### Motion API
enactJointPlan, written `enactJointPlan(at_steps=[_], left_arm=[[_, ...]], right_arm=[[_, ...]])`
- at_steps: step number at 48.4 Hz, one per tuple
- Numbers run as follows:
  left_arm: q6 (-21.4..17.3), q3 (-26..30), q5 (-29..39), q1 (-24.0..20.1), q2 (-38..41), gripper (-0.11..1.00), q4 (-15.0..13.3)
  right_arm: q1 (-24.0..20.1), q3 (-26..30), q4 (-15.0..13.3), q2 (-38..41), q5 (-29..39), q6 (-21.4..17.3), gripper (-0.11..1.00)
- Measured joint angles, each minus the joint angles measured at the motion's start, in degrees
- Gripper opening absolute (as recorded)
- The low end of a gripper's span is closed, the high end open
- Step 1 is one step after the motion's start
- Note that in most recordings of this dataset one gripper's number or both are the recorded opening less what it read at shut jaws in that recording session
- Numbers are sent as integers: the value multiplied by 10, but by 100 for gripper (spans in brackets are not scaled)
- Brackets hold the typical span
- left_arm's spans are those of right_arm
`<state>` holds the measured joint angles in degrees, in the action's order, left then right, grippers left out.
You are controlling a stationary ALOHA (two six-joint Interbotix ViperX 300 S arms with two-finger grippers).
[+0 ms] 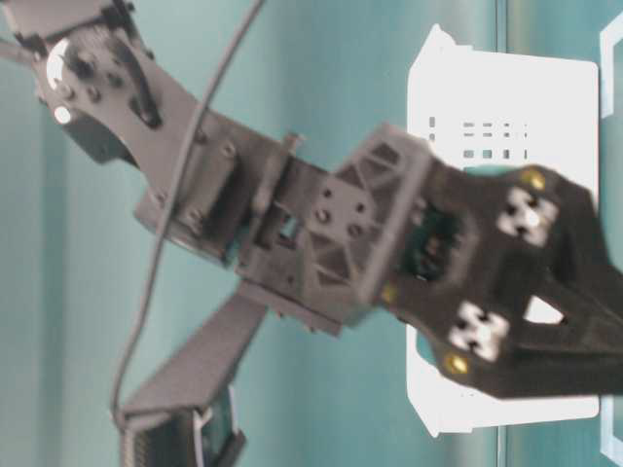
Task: Put the tape into the white basket.
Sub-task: 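Lower the right gripper around the tape roll and close on it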
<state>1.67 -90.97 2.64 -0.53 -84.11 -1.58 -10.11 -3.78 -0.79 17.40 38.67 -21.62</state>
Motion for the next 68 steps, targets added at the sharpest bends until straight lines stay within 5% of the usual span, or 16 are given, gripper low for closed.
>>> enactJointPlan(at_steps=[68], left_arm=[[0, 0, -1, 0, 0, -11, -1]], right_arm=[[11, 53, -13, 91, -19, 4, 100]])
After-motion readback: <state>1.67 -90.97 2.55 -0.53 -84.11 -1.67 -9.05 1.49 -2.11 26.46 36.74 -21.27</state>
